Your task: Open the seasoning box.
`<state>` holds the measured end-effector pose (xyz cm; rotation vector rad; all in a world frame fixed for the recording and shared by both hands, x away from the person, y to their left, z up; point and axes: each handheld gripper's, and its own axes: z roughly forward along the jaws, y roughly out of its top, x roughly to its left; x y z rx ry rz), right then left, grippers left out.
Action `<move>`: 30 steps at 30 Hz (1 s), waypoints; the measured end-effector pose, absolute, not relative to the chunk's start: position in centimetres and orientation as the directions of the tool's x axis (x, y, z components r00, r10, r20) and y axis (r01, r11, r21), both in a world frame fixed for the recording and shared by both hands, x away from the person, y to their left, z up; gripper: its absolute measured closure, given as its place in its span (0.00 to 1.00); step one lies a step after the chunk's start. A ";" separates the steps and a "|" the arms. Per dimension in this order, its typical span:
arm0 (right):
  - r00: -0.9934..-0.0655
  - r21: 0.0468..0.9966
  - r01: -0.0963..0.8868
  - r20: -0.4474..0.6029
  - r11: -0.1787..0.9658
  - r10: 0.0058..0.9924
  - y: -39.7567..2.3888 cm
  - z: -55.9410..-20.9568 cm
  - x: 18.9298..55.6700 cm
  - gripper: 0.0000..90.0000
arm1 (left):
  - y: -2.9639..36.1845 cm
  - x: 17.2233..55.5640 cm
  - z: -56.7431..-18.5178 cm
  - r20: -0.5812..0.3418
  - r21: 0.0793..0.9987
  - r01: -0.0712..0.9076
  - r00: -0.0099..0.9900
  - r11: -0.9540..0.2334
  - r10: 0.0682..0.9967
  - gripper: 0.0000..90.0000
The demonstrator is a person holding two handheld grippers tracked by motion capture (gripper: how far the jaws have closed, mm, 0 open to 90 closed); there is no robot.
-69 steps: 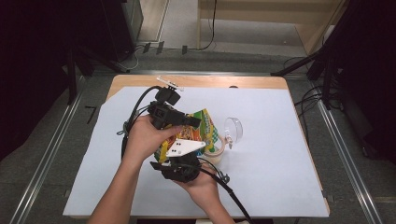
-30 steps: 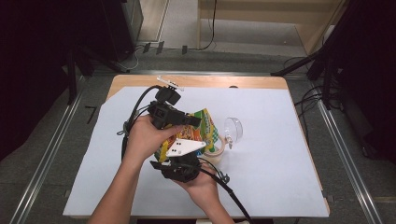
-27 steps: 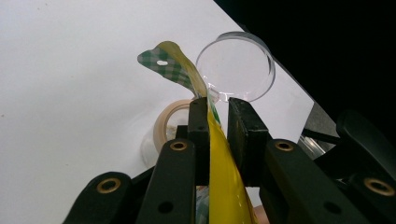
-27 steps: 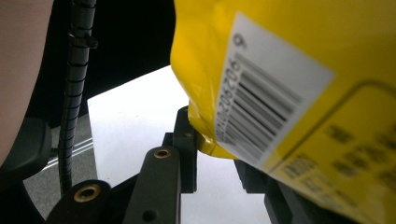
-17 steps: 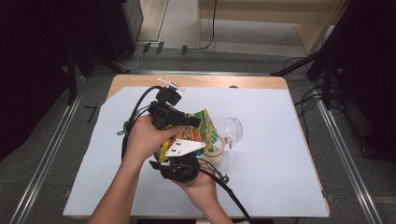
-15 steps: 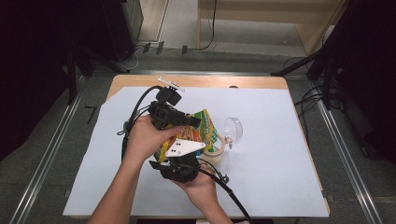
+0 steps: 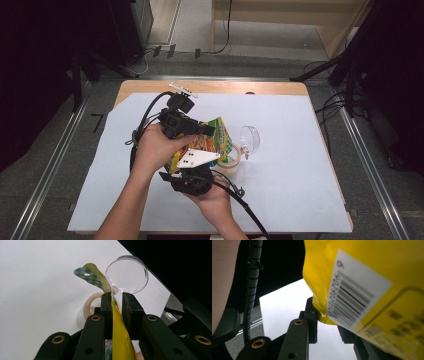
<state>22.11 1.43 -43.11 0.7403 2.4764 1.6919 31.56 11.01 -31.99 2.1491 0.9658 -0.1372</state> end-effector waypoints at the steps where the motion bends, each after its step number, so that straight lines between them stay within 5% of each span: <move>1: -0.883 0.889 0.359 0.225 0.286 0.411 1.4 -43.1 22.1 0.82 | 11.0 31.6 -32.0 -0.378 0.600 0.678 0.708 -0.424 0.596 0.89; 30: -0.884 0.890 0.353 0.217 0.289 0.414 1.4 -43.2 22.2 0.82 | 10.9 31.6 -32.0 -0.377 0.601 0.677 0.709 -0.425 0.596 0.89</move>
